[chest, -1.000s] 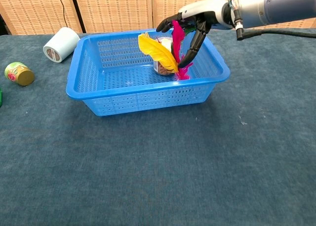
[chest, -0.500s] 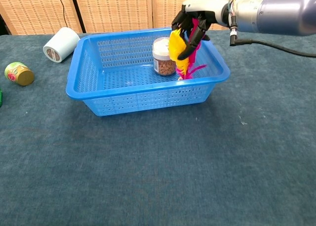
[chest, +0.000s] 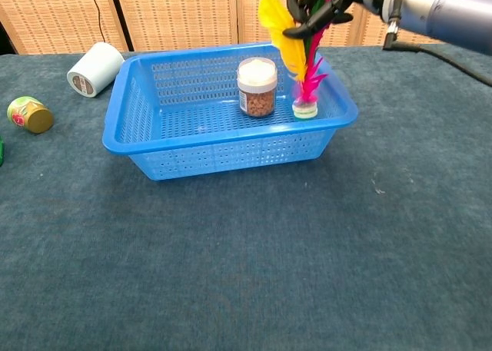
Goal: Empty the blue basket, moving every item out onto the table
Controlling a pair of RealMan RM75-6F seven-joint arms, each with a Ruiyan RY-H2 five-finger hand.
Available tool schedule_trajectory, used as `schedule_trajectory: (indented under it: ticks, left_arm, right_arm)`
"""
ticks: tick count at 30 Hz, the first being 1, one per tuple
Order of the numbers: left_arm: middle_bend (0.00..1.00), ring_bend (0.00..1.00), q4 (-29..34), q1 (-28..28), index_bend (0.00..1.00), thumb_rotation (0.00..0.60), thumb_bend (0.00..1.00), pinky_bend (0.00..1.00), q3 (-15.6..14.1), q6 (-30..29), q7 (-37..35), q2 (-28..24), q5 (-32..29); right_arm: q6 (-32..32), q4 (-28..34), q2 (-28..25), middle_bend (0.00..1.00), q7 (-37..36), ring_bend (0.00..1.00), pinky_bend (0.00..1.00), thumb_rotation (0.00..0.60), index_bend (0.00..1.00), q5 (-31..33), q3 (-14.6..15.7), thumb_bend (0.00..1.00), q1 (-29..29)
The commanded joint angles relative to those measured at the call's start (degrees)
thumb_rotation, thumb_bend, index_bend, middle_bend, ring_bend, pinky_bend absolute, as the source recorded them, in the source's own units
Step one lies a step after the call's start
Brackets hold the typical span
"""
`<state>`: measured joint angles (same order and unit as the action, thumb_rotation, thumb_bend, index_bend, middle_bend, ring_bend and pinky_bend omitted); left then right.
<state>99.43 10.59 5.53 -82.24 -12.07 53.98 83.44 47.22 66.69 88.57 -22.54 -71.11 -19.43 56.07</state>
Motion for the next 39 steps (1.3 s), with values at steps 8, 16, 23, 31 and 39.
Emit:
schedule_trajectory:
  ticks: [8, 16, 23, 31, 39]
  left_arm:
    - [0.0, 0.0, 0.3, -0.1, 0.0, 0.6, 0.03, 0.0, -0.3, 0.2, 0.3, -0.1, 0.8]
    - [0.0, 0.0, 0.8, 0.0, 0.0, 0.6, 0.03, 0.0, -0.4, 0.4, 1.1, 0.0, 1.1]
    - [0.0, 0.0, 1.3, -0.1, 0.0, 0.6, 0.03, 0.0, -0.7, 0.5, 1.4, -0.2, 1.6]
    - [0.0, 0.0, 1.4, 0.2, 0.0, 0.6, 0.03, 0.0, -0.8, 1.3, 1.6, -0.3, 1.4]
    - [0.0, 0.0, 1.7, -0.2, 0.0, 0.6, 0.03, 0.0, -0.9, 0.7, 2.2, -0.2, 1.8]
  right_arm:
    - [5.0, 12.6, -12.3, 0.78, 3.9, 0.78, 0.93, 0.6, 0.69, 2.2, -5.4, 0.35, -3.2]
    - [1.8, 8.4, -16.8, 0.78, 5.0, 0.78, 0.93, 0.6, 0.69, 8.5, -5.9, 0.35, -5.4]
    - [-0.7, 0.1, -13.3, 0.28, 1.4, 0.25, 0.31, 0.6, 0.22, 6.2, -1.1, 0.09, -7.6]
    - [-6.2, -4.2, -13.9, 0.0, 4.2, 0.0, 0.0, 0.6, 0.0, 5.0, 2.6, 0.0, -7.5]
    - [-2.9, 6.4, -19.1, 0.0, 5.7, 0.0, 0.0, 0.6, 0.0, 1.6, 0.4, 0.0, -6.6]
